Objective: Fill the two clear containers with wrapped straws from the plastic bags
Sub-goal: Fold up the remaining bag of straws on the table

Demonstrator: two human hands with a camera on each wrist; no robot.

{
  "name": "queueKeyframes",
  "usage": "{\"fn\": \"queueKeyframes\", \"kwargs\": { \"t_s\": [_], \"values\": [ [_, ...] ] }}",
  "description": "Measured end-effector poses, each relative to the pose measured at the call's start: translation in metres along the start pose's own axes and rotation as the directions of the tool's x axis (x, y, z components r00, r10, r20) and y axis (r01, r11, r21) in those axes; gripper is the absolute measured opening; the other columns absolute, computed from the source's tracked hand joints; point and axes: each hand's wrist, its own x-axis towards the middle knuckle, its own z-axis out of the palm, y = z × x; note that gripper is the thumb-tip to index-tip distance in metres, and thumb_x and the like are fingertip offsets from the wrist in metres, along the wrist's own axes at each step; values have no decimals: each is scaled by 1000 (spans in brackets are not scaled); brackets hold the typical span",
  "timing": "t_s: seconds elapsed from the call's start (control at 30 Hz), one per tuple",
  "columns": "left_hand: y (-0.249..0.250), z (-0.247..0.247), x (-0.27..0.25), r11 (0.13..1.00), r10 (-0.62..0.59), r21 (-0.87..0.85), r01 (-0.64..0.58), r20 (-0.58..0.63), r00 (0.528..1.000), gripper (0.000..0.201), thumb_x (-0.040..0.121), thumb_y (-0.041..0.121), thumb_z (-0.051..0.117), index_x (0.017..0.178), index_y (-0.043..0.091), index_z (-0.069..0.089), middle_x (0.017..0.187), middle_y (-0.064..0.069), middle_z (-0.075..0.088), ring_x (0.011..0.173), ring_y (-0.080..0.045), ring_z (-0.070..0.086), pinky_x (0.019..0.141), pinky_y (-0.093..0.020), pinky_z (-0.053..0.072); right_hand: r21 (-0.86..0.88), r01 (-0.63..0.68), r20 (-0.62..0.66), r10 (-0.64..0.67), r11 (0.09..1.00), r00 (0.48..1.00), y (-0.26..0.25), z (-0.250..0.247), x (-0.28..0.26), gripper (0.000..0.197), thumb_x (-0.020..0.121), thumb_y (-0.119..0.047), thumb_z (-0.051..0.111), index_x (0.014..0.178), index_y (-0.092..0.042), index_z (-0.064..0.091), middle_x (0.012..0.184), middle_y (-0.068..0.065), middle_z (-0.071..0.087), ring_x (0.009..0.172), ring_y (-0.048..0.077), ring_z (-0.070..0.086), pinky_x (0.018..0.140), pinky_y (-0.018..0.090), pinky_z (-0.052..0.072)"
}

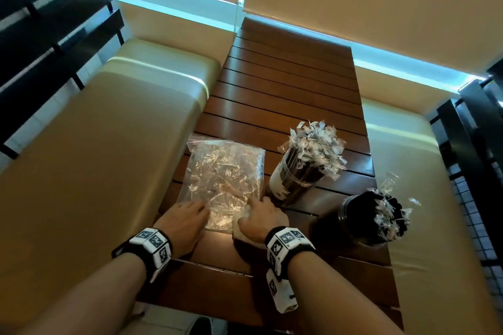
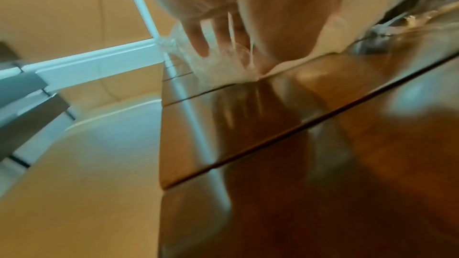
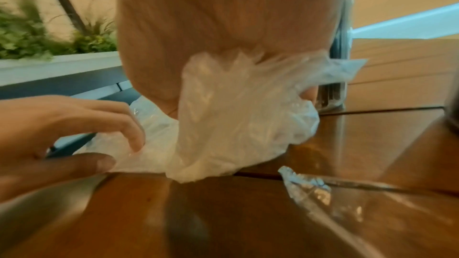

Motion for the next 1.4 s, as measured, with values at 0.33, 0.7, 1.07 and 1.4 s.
{"fn": "queueKeyframes", "kwargs": {
  "t_s": [0.33, 0.7, 1.07, 1.4],
  "values": [
    [-9, -9, 13, 986, -163, -18, 163, 31, 986, 45, 92, 3, 45, 137, 9, 42, 144, -15, 37, 117, -27, 52, 100, -36, 46, -350, 375, -186, -456, 859, 870, -10, -2, -19, 39, 89, -47, 50, 116, -19, 51, 114, 3, 55, 84, 31, 65, 63, 34, 43],
    [-19, -6, -2, 980, -188, -66, 189, 30, 982, 56, 82, 7, 61, 134, 16, 44, 140, 0, 37, 119, -19, 48, 87, -31, 54, -445, 228, -36, -272, 866, 962, -22, 0, -6, 16, 92, -12, 50, 97, -10, 65, 104, 11, 67, 93, 34, 66, 72, 39, 50],
    [-20, -2, 6, 789, -534, -348, 507, 22, 845, 32, 94, 13, 46, 126, 16, 50, 107, -9, 64, 95, -30, 63, 80, -39, 49, -280, 7, 29, 2, 960, 1000, -6, -12, 9, 30, 91, -24, 47, 115, -15, 64, 114, 10, 67, 99, 30, 66, 77, 35, 49],
    [-10, -7, -16, 986, 66, 160, -49, -99, 993, 39, 64, 53, 72, 93, 28, 67, 99, 3, 65, 81, -14, 64, 69, -30, 55, -266, -106, -80, 88, 958, 993, -8, 1, 12, 36, 91, -28, 53, 122, -9, 52, 117, 6, 65, 104, 24, 66, 79, 34, 49]
  ]
}}
